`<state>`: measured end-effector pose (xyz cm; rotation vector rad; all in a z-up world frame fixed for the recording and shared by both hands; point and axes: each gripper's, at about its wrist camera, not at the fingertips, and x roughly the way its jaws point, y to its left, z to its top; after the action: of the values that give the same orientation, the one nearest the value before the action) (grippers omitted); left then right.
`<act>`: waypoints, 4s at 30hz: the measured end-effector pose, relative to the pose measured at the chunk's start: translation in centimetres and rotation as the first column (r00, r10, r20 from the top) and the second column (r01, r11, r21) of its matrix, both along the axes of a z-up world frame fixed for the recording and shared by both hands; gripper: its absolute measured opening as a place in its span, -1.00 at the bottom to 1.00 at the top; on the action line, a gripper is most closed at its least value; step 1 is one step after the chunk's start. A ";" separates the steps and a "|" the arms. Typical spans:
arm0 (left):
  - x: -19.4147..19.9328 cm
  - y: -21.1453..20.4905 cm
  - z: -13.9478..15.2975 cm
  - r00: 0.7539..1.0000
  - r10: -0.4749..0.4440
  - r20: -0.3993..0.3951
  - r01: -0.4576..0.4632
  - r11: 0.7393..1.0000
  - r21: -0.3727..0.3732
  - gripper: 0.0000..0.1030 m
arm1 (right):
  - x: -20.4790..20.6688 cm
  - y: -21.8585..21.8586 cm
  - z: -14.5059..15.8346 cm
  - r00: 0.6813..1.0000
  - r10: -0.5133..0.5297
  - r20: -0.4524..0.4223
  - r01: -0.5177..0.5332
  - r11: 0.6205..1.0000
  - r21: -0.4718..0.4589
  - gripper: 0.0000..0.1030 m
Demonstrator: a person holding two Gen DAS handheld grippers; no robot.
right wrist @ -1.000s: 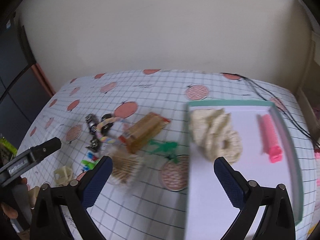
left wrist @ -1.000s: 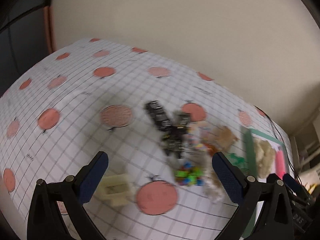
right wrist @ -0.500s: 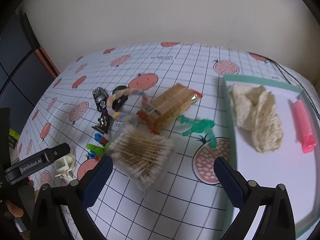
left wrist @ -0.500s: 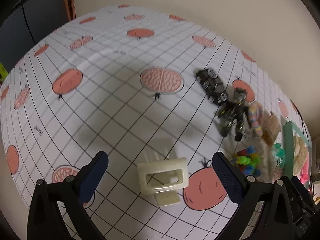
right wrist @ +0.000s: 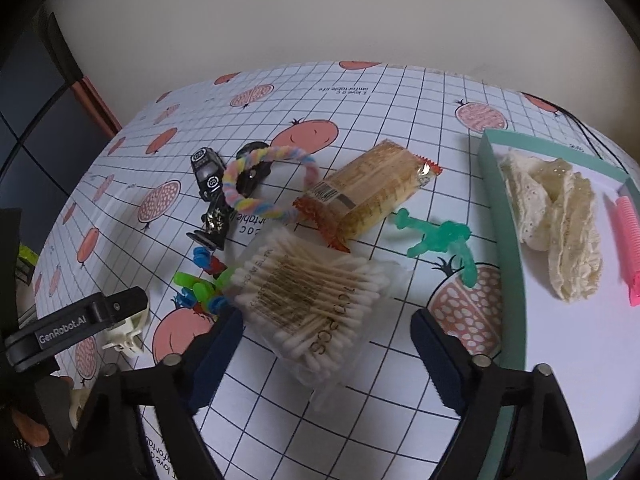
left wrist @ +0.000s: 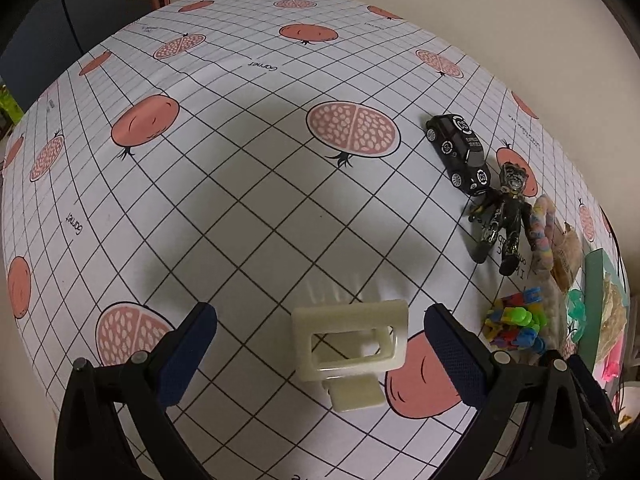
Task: Organize objects
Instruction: 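Grasp the cream plastic clip with the left gripper while the right grasps the cotton swab bag, then carry clip and swab bag into the tray and release both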
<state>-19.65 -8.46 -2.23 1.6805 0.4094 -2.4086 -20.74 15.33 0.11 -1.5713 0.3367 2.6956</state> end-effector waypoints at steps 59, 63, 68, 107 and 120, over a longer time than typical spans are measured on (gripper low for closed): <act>2.4 12.8 7.6 0.947 -0.219 -0.237 0.210 0.976 -0.060 0.02 | 6.8 10.9 6.8 0.968 -0.176 -0.180 0.181 0.983 0.010 -0.05; 2.9 16.0 7.7 0.929 -0.286 -0.235 0.281 0.958 -0.056 0.02 | 8.3 14.2 6.4 0.954 -0.257 -0.155 0.263 0.965 0.021 -0.05; 3.7 20.1 7.8 0.893 -0.375 -0.250 0.376 0.926 -0.046 0.02 | 10.1 17.9 5.9 0.930 -0.343 -0.130 0.347 0.938 0.011 -0.05; 6.2 32.0 2.4 0.767 -0.619 -0.170 0.627 0.779 -0.007 0.03 | 12.1 21.8 1.9 0.909 -0.417 0.027 0.415 0.908 0.059 -0.01; 6.1 31.3 4.1 0.762 -0.615 -0.204 0.629 0.777 0.007 0.05 | 12.6 22.0 2.8 0.909 -0.416 -0.022 0.416 0.909 0.029 0.18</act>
<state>-13.55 22.84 1.82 1.8411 -0.0721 -3.0754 -8.17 37.35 2.91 -1.2906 0.5535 2.3703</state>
